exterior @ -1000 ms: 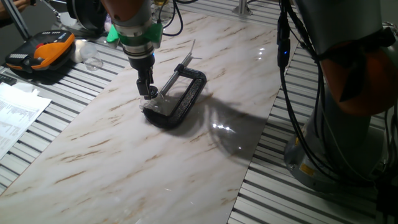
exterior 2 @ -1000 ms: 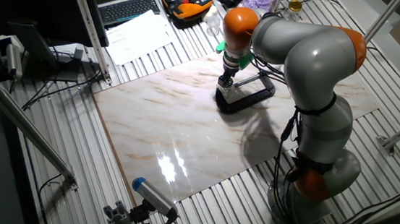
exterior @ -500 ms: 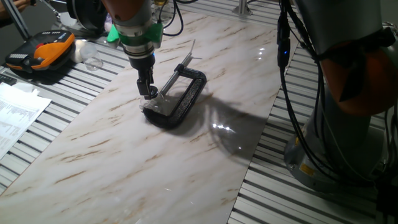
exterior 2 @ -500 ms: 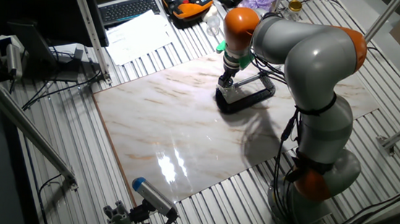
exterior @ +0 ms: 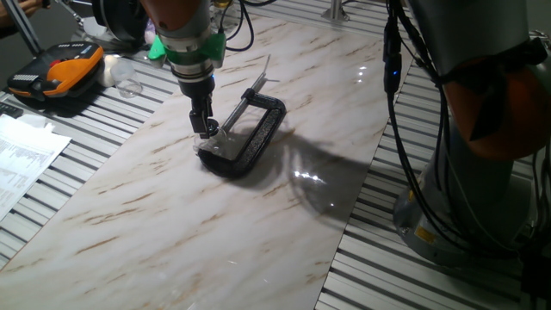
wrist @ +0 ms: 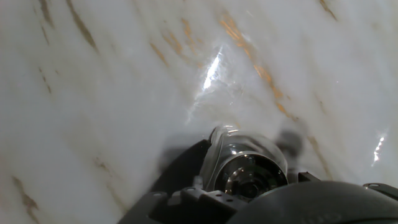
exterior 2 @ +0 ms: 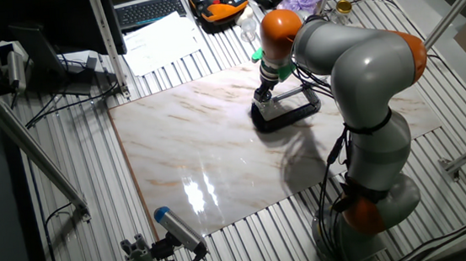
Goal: Screw the lid onto the jar
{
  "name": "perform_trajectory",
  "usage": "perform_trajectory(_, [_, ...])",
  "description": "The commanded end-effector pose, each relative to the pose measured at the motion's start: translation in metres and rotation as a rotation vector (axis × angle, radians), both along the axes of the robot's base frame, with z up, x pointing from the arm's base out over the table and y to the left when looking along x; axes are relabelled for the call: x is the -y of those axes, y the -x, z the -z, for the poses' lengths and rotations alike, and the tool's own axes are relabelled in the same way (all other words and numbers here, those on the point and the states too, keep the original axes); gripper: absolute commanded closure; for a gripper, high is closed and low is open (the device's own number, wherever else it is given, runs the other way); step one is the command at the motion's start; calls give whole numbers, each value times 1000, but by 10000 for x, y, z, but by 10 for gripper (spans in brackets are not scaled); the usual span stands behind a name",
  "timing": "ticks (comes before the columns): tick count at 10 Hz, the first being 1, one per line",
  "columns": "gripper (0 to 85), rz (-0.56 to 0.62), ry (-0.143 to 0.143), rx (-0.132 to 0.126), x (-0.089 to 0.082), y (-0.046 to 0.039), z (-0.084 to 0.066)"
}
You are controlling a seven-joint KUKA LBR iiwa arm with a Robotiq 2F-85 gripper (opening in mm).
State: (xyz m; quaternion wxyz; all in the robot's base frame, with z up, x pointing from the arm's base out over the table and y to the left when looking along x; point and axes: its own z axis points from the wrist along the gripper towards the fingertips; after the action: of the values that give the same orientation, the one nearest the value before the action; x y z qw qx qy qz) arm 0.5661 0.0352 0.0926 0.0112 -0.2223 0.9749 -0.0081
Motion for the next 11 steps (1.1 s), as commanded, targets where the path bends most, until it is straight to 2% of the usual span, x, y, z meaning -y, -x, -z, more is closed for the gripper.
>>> perform_trajectory(1, [170,0,2,0,-1,2,4])
perform_trajectory(11, [170,0,4,3,-10,23,14])
